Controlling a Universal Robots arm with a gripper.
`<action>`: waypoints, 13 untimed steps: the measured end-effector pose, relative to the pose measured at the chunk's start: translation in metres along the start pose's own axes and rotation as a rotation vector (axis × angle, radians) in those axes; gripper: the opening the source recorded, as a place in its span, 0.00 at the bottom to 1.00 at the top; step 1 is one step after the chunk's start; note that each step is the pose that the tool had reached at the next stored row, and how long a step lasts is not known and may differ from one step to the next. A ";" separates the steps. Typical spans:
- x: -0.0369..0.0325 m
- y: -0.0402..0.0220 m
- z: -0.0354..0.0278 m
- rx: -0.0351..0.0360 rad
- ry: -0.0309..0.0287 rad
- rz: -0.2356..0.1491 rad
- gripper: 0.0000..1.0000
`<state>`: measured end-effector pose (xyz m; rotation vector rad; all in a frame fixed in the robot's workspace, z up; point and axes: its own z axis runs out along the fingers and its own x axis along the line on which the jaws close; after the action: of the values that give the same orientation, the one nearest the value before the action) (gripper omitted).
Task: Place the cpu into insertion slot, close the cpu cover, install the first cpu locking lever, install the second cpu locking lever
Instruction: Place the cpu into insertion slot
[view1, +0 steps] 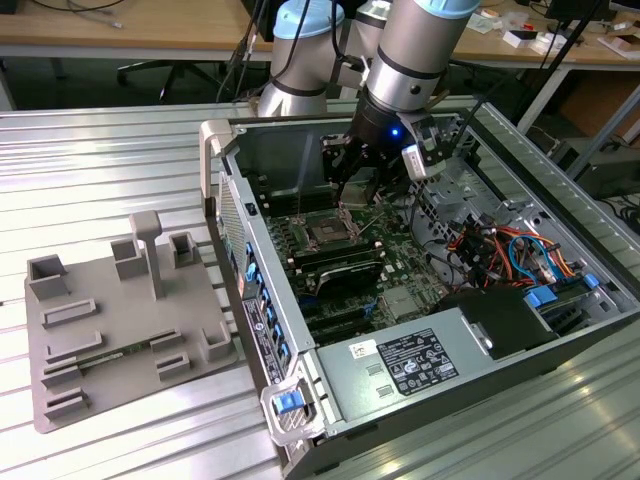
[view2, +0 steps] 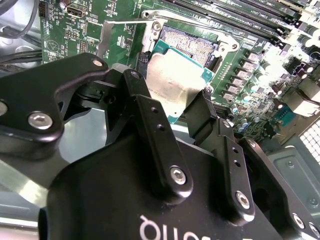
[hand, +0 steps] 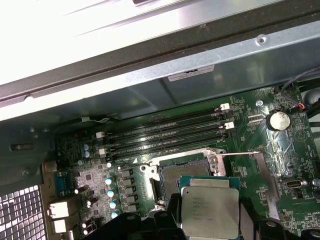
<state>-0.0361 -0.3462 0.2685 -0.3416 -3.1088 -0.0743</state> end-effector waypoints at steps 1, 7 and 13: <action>0.0000 0.0000 0.0000 0.0000 -0.0001 0.003 0.55; 0.0000 0.0000 0.0000 -0.0003 -0.0008 0.018 0.55; 0.0000 0.0000 0.0000 -0.0005 -0.0014 0.032 0.55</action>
<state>-0.0361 -0.3462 0.2685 -0.3910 -3.1037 -0.0745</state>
